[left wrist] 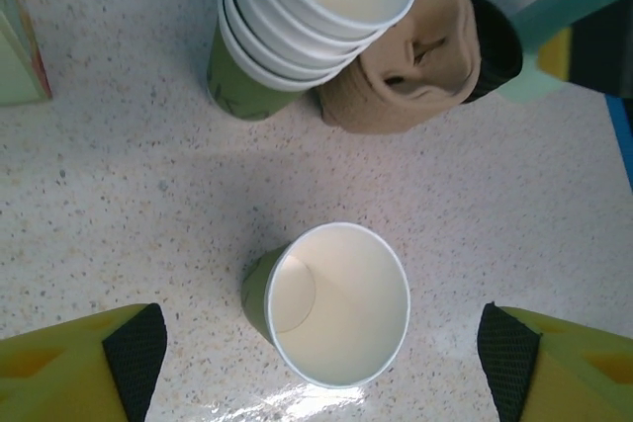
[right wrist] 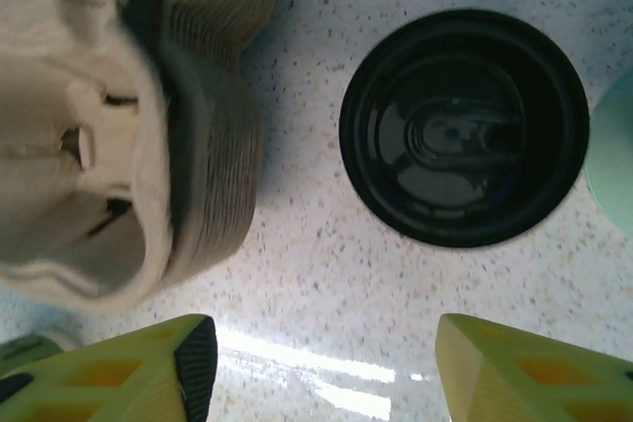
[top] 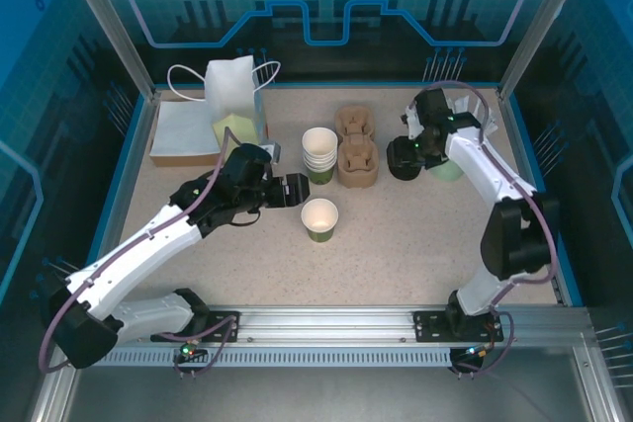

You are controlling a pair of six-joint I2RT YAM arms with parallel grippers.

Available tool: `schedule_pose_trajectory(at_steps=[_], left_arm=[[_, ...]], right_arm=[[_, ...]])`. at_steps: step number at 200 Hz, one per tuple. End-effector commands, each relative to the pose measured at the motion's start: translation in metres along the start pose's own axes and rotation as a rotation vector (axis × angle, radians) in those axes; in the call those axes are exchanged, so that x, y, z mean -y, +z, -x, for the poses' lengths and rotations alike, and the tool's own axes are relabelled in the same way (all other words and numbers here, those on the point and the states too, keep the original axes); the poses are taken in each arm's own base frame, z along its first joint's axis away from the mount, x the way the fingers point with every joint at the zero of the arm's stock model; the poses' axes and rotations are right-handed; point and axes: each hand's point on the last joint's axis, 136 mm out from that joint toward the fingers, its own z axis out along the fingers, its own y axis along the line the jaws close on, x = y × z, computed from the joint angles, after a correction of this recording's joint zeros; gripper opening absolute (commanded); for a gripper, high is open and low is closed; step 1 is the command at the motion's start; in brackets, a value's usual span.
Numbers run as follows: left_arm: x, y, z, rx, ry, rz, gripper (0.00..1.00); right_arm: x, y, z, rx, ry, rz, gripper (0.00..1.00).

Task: Pack the takeout coffee

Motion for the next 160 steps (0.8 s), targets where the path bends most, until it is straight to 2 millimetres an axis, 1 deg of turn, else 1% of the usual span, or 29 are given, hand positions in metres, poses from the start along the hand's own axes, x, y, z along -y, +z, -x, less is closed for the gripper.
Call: schedule_pose_trajectory(at_steps=[1,20,36,56,84,95,132,144,160], left_arm=[[-0.006,-0.009,0.006,0.019,0.028,0.036,0.87],[-0.006,-0.009,0.006,0.02,0.024,0.036,0.88],[-0.008,-0.007,0.005,0.02,0.024,0.043,0.89],[-0.009,-0.007,0.005,0.017,0.023,0.046,0.9],[-0.01,-0.007,0.004,0.016,0.022,0.05,0.91],[-0.01,-0.007,0.004,0.015,0.023,0.052,0.91],[-0.011,-0.006,0.004,0.012,0.023,0.056,0.92],[-0.012,-0.006,0.004,0.014,0.019,0.068,0.93],[-0.014,-0.007,0.006,0.024,0.018,0.08,0.93]], right_arm=[[0.005,0.011,0.01,-0.036,-0.012,-0.003,0.61],[0.008,0.025,0.02,-0.059,-0.012,-0.013,0.58],[0.01,0.037,0.023,-0.088,-0.004,-0.018,0.56],[0.011,0.05,0.022,-0.123,0.005,-0.015,0.53],[0.015,0.063,0.022,-0.143,0.018,-0.025,0.49],[0.014,0.068,0.023,-0.141,0.014,-0.012,0.48],[0.015,0.077,0.022,-0.165,0.01,-0.015,0.43],[0.016,0.078,0.021,-0.167,0.01,-0.015,0.37],[0.014,0.072,0.023,-0.153,0.007,-0.013,0.31]])
